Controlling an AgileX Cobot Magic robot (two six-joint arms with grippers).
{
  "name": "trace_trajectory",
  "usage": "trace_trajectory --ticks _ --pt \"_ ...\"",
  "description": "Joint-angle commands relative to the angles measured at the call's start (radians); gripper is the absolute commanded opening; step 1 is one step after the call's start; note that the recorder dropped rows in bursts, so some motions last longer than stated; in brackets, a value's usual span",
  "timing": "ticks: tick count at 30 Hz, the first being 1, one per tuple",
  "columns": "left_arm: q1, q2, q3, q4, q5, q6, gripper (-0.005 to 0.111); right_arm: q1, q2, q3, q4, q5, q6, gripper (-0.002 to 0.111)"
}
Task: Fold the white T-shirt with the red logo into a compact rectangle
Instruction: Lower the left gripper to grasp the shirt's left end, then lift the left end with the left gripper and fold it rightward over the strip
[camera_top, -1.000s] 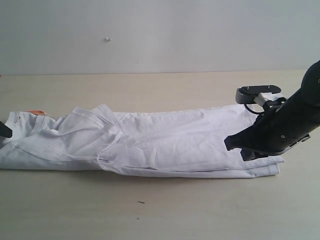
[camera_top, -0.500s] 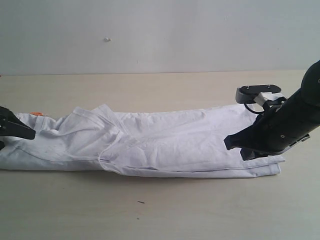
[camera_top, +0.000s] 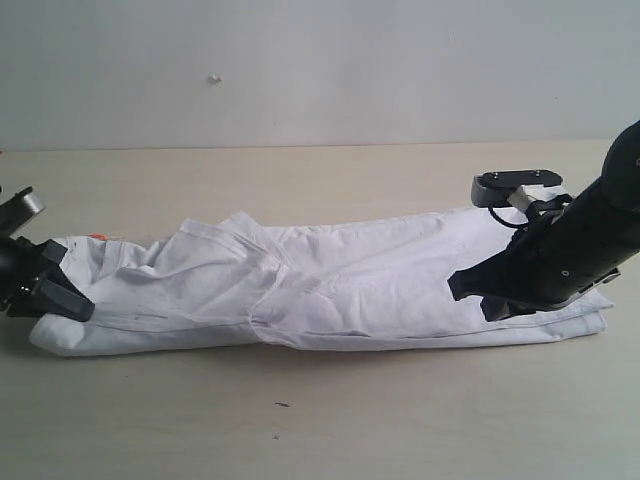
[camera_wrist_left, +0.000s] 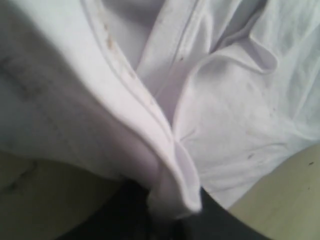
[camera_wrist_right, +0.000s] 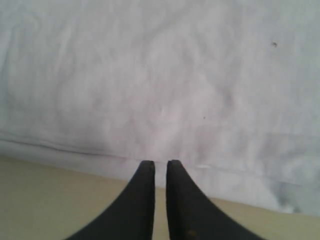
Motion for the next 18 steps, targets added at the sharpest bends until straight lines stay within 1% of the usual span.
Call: trace_trajectory --ticks 1,5,11,14,18 --pt "0.000 -0.038 -0.002 0.016 0.004 -0.002 0.000 -0.003 -0.003 0.003 -0.002 0.004 -0.009 0.009" --pt "0.039 -0.108 -0.035 0.014 0.020 -0.024 0.000 -0.003 -0.003 0.003 -0.002 0.011 -0.009 0.009" --pt "0.144 -0.239 -0.063 -0.009 0.037 -0.062 0.000 -0.003 -0.003 0.003 -0.002 0.013 -0.009 0.009" --pt "0.194 -0.295 -0.063 -0.083 0.042 -0.062 0.000 -0.003 -0.003 0.003 -0.002 0.013 -0.009 0.009" --pt "0.221 -0.357 -0.070 -0.194 0.070 -0.062 0.000 -0.003 -0.003 0.003 -0.002 0.018 -0.009 0.009"
